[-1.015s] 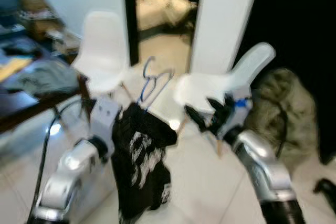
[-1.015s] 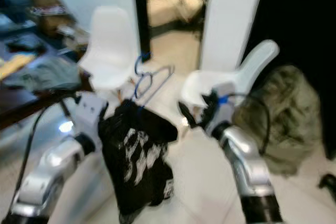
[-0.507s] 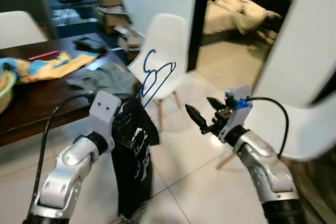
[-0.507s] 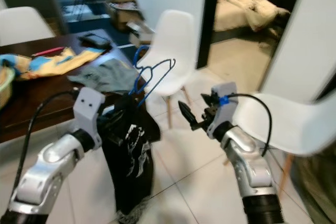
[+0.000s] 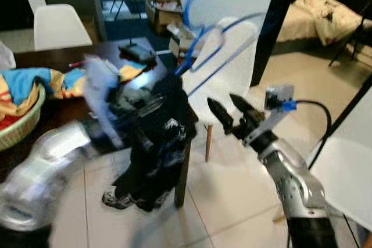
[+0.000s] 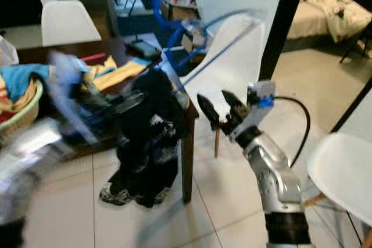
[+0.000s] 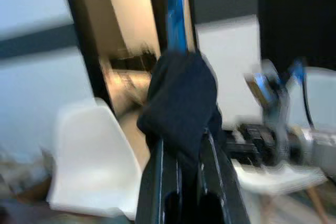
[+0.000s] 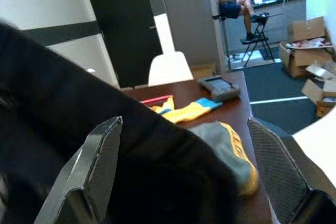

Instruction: Hang hanger

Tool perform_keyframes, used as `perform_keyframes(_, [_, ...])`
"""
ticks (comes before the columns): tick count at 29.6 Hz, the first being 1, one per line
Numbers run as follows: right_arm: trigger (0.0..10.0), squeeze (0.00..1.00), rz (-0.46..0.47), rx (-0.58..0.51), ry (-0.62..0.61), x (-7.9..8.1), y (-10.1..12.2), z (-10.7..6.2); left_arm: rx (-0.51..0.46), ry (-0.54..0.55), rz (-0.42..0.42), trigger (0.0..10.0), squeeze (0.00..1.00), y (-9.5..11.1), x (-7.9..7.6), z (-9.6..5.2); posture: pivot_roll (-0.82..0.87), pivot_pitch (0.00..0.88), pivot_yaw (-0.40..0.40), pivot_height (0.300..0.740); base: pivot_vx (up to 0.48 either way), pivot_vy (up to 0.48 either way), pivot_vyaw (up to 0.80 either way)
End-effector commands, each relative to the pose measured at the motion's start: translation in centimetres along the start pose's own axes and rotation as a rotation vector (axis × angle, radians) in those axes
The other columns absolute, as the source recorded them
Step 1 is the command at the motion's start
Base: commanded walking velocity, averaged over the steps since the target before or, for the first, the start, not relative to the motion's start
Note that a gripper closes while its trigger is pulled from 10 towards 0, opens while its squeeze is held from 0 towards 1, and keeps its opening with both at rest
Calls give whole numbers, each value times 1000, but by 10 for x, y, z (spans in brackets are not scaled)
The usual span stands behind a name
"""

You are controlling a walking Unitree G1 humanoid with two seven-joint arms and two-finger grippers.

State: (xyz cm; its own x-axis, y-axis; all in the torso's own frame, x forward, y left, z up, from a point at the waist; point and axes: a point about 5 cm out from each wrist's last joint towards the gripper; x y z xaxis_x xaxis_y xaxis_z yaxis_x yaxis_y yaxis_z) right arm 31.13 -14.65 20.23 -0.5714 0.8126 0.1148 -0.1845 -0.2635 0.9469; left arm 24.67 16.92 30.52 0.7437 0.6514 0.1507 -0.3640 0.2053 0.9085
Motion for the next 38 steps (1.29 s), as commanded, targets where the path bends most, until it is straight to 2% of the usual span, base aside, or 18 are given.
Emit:
perform_keyframes(1, [10000,0,11,-5,7,-1,1,-1,29,22,59,10000,0,17,17,-16,36,0,-39,740,330,0,0])
perform_keyframes(9, [10000,0,16,-10,13,-1,1,-2,122,46,141,10000,0,34,30,-31,42,0,-35,740,332,0,0])
perform_keyframes(15, [10000,0,56,-58,13,-2,8,-1,184,23,138,10000,0,36,33,-36,42,0,-34,740,335,0,0])
perform_keyframes(22, [10000,0,90,-87,41,0,13,-1,233,-55,140,10000,0,38,34,-36,45,0,-35,740,348,0,0])
perform_keyframes(28, [10000,0,90,-78,91,6,12,-2,247,-67,120,10000,0,35,38,-37,45,0,-31,740,461,0,0])
perform_keyframes(32, [10000,0,81,-69,129,10,12,-3,262,-91,97,10000,0,28,36,-36,45,0,-31,740,480,0,0])
perform_keyframes(38, [10000,0,100,-97,161,13,19,-3,302,-159,120,10000,0,28,31,-33,39,0,-31,740,480,0,0])
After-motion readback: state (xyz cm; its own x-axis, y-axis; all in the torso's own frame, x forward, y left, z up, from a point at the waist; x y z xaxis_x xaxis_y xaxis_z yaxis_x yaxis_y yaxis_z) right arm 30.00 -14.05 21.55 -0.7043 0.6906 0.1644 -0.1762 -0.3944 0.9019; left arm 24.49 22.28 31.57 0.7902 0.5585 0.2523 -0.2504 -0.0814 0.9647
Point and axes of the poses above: a point about 5 cm out from each wrist's last joint towards the gripper, its own z axis pointing out of the wrist towards the gripper, its own y axis along the axis of the wrist's last joint, x = y × z, and after that the axes turned 7 degrees about -z, right-handed
